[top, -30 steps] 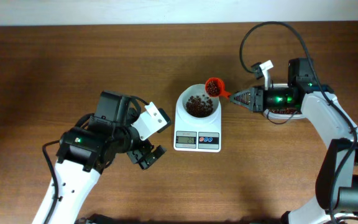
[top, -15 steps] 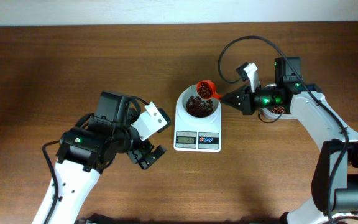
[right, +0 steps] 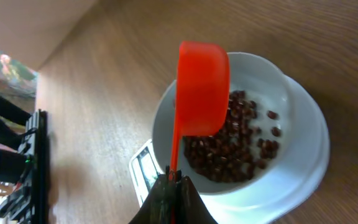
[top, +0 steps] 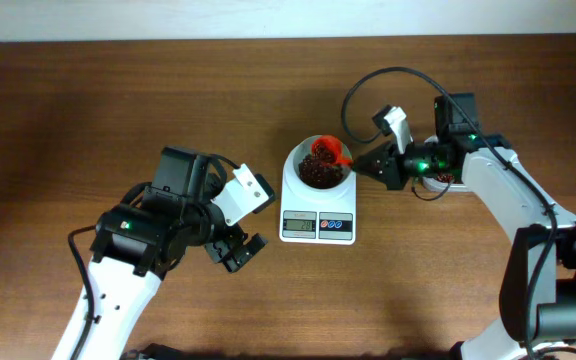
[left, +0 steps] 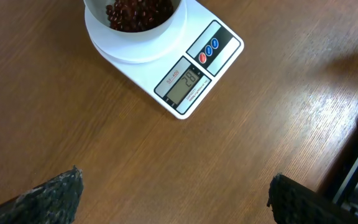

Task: Scoop and weigh 50g on scale
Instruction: 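Carry the scoop over the bowl and tilt to pour more beans, then hold the orange scoop tilted over the white bowl to empty it, then move the scoop back to the bean tub and refill it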

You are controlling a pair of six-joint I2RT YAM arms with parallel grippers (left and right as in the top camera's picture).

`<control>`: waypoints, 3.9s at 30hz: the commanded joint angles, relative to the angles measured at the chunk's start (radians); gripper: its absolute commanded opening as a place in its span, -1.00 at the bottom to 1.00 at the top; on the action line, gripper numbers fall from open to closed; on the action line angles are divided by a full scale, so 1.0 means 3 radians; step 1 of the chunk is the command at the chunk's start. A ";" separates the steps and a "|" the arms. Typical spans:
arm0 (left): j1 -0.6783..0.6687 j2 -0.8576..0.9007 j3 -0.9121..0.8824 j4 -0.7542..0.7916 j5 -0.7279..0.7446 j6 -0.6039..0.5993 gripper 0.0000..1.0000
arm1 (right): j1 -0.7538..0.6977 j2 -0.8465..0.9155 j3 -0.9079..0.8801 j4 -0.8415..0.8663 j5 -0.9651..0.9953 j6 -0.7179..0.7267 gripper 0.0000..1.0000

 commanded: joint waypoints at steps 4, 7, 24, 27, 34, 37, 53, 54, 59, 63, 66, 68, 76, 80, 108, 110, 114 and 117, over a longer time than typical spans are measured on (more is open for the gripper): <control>0.0017 -0.0004 0.0058 0.0006 0.0047 0.0065 0.98 | 0.0015 -0.0100 -0.0001 0.0022 -0.0202 -0.0079 -0.92; 0.0017 -0.0004 0.0058 0.0006 0.0047 0.0065 0.98 | 0.0064 -0.0084 -0.0003 -0.0056 0.0200 -0.0008 -0.92; 0.0017 -0.0004 0.0058 0.0006 0.0047 0.0065 0.98 | 0.0100 -0.0220 0.0001 -0.0257 0.0156 -0.0276 -0.92; 0.0017 -0.0004 0.0058 0.0006 0.0047 0.0065 0.98 | 0.0111 -0.0248 0.0000 -0.0267 0.0724 -0.0207 -0.92; 0.0017 -0.0004 0.0058 0.0006 0.0047 0.0065 0.98 | 0.0258 -0.0284 0.0062 -0.0281 0.0383 -0.0158 -0.92; 0.0017 -0.0004 0.0058 0.0006 0.0047 0.0065 0.98 | 0.0267 -0.0306 0.0074 -0.0270 0.0893 0.0009 -0.92; 0.0017 -0.0004 0.0058 0.0006 0.0047 0.0065 0.98 | 0.0490 -0.0477 0.0219 -0.0226 0.1525 -0.0022 -0.92; 0.0017 -0.0004 0.0058 0.0006 0.0047 0.0065 0.98 | 0.0483 -0.0477 0.0221 -0.0230 0.1514 0.0098 -0.92; 0.0017 -0.0004 0.0058 0.0006 0.0047 0.0065 0.98 | 0.0490 -0.0511 0.0248 -0.0254 0.1785 0.0104 -0.92; 0.0017 -0.0004 0.0058 0.0006 0.0047 0.0065 0.98 | 0.0582 -0.0512 0.0248 -0.0217 0.1695 0.0041 -0.92; 0.0017 -0.0004 0.0058 0.0006 0.0047 0.0065 0.98 | 0.0595 -0.0512 0.0249 -0.0195 0.1575 0.0093 -0.92; 0.0017 -0.0004 0.0058 0.0006 0.0047 0.0065 0.98 | 0.0622 -0.0532 0.0249 -0.0243 0.1551 0.0089 -0.92; 0.0017 -0.0004 0.0058 0.0006 0.0047 0.0065 0.98 | 0.0561 -0.0532 0.0248 -0.0252 0.1747 0.0089 -0.92; 0.0017 -0.0004 0.0058 0.0006 0.0047 0.0065 0.98 | 0.0576 -0.0542 0.0256 -0.0127 0.1933 0.0038 -0.92; 0.0017 -0.0004 0.0058 0.0006 0.0047 0.0065 0.98 | 0.0732 -0.0692 0.0621 -0.0412 0.2917 -0.0477 -0.92; 0.0017 -0.0004 0.0058 0.0006 0.0047 0.0065 0.98 | 0.0586 -0.0828 0.0759 -0.0418 0.2981 -0.0477 -0.92; 0.0017 -0.0004 0.0058 0.0006 0.0047 0.0065 0.98 | -0.0013 -0.1105 0.0846 -0.0534 0.3722 -0.0477 -0.92; 0.0017 -0.0004 0.0058 0.0006 0.0047 0.0065 0.98 | -0.0557 -0.1063 0.0839 -0.1048 0.3747 -0.0476 -0.92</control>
